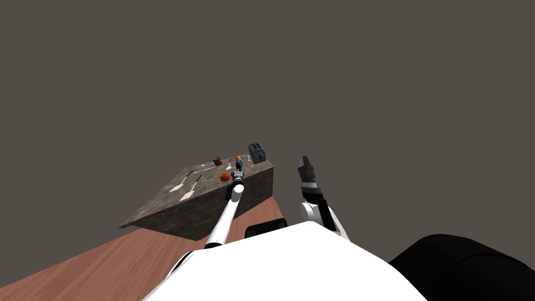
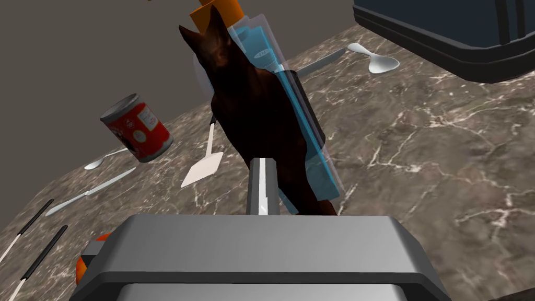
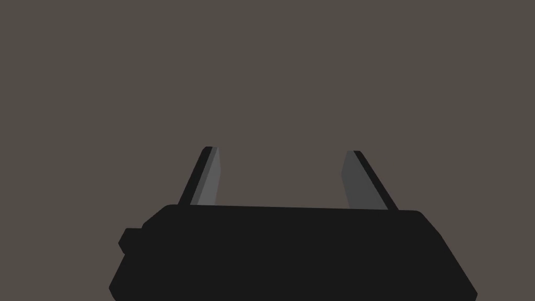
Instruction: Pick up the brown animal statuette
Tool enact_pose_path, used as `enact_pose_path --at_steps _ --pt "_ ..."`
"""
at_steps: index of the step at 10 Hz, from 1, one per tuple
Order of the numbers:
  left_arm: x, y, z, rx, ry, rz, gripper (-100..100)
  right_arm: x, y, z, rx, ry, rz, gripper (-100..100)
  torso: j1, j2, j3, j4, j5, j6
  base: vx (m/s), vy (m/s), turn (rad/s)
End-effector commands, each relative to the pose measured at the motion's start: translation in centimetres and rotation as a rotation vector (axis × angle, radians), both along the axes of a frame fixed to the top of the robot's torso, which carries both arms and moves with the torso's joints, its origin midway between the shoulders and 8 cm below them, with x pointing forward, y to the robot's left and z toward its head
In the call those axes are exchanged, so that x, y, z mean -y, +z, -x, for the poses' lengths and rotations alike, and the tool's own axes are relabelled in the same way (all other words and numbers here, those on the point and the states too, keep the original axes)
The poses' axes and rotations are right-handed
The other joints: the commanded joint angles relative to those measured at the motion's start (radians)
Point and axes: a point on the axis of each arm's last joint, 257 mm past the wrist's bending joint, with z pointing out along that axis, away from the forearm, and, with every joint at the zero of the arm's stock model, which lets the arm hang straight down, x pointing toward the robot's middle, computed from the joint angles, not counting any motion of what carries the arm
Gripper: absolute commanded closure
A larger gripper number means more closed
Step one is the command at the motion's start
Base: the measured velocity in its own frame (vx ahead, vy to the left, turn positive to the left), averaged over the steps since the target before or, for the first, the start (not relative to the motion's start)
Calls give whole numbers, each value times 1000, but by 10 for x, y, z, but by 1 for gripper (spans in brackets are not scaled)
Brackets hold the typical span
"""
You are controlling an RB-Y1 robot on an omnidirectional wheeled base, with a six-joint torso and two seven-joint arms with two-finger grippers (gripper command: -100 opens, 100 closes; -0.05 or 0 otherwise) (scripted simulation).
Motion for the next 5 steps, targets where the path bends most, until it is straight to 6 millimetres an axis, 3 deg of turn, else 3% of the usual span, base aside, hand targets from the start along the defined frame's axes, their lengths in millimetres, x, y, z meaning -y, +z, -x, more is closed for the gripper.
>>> enact_pose_path --at_steps 1,2,3,4,5 --pt "0 0 0 0 0 0 100 0 0 0 0 0 0 0 0 0 0 0 0 0 0 0 0" --pt "0 0 0 0 0 0 100 0 0 0 0 0 0 0 0 0 0 0 0 0 0 0 0" --pt "0 0 0 0 0 0 0 0 0 0 0 0 0 0 0 0 0 0 0 0 0 0 0" --pt "-4 0 -1 -3 -14 -24 -100 0 0 0 0 0 0 0 0 0 0 0 0 0 -119 -42 -86" --pt "-9 0 -2 -5 -18 -40 -100 -1 0 0 1 2 0 0 -3 6 3 1 -1 2 -209 -27 -93"
